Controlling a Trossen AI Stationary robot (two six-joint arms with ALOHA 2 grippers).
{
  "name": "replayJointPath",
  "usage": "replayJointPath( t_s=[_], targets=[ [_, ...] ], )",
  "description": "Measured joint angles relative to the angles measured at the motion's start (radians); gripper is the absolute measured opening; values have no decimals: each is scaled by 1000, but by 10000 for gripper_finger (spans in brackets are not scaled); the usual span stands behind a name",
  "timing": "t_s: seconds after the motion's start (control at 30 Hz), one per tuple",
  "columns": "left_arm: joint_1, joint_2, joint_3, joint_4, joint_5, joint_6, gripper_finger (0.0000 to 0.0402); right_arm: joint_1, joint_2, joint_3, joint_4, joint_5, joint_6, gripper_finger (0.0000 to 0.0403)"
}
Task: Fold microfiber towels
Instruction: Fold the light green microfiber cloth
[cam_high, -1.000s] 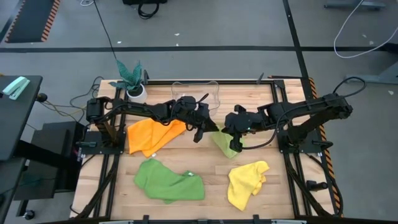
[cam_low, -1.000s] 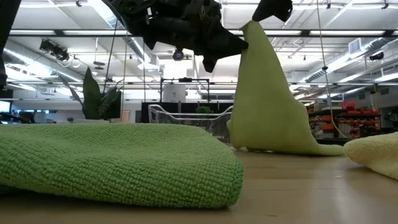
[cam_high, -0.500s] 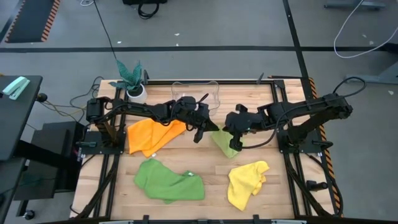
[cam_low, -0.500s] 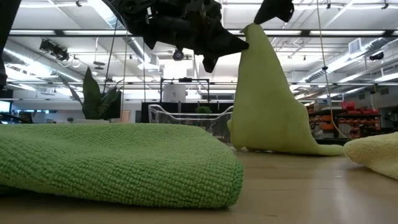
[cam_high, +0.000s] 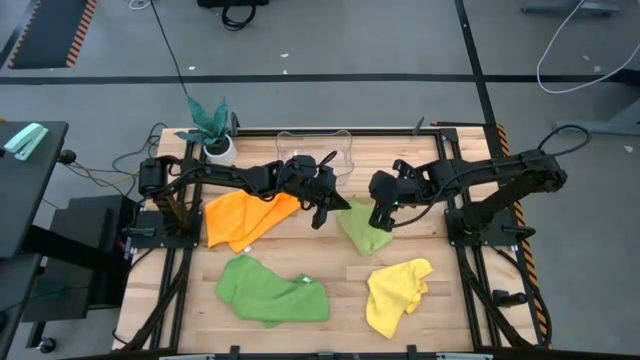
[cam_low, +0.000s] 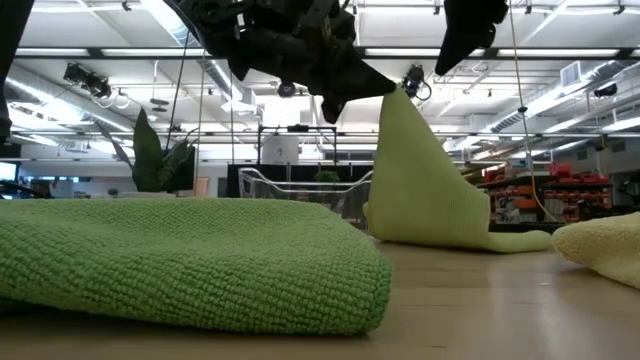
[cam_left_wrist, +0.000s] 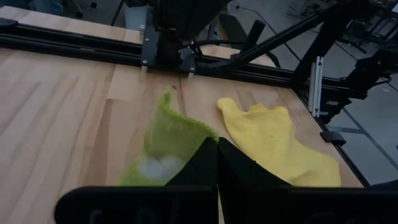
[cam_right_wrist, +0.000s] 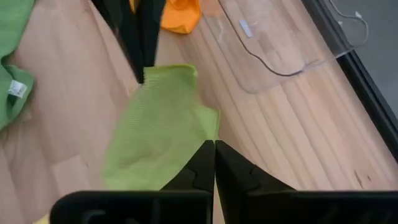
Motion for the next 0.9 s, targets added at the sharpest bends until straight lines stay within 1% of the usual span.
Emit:
replayJointPath(
  t_s=[0.13,0.27,0.43,0.53,0.6,0.73,0.83,0.9],
  targets=[
    [-1,-28,0,-61,-7,1,2,-13,0,0,-65,35,14,34],
    [-1,-81,1,-140,-56,3,1,-24,-1,-26,-112,42,54,59],
    [-12,-134,2,-221,-98,3,1,-24,-2,-86,-103,39,90,94],
    [-26,-141,1,-296,-129,2,1,-26,-2,-136,-55,35,96,109],
    [-37,-141,1,-338,-168,2,1,-37,-2,-176,-5,10,91,114],
    [-62,-141,1,-397,-238,-3,1,-93,-2,-283,158,-90,29,116],
    [-80,-141,1,-410,-262,-6,1,-158,-2,-356,266,-151,-13,115],
    [-91,-141,1,-425,-263,-25,1,-211,-2,-403,323,-214,-33,115]
  ],
)
